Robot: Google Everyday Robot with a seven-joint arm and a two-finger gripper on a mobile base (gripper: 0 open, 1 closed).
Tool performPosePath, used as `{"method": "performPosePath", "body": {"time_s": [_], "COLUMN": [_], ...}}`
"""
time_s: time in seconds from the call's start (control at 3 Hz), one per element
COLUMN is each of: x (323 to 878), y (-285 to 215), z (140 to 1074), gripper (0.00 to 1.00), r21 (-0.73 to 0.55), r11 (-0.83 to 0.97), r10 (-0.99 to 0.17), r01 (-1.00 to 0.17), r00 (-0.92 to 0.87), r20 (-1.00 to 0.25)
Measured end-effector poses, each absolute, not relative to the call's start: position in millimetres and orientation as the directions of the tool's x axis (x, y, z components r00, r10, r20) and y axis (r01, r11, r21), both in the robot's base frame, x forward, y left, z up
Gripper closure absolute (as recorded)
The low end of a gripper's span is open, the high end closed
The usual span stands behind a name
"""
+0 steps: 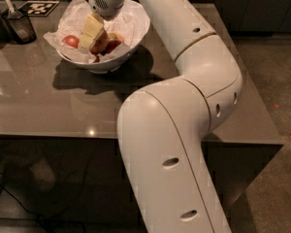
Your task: Pick apple from white bowl
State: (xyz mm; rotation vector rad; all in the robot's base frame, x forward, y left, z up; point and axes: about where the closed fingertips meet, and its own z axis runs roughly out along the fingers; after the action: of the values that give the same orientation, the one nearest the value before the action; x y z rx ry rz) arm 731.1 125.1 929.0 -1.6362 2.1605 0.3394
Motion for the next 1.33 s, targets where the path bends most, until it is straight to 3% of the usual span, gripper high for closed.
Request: {"method": "performPosePath", "body": {"time_s": [0.33, 1.33], "x": [734.9, 739.3], "y": [129.7, 135.0], "z": [913.8, 912.7], "gripper": [0.08, 0.74], "r21": [-0.013, -0.022], "r11": [0.283, 0.286], "r10": [-0.846, -0.84], "r01": [-0.959, -0.958], "r00": [-0.243, -0.239], "r20": [-0.475, -0.486]}}
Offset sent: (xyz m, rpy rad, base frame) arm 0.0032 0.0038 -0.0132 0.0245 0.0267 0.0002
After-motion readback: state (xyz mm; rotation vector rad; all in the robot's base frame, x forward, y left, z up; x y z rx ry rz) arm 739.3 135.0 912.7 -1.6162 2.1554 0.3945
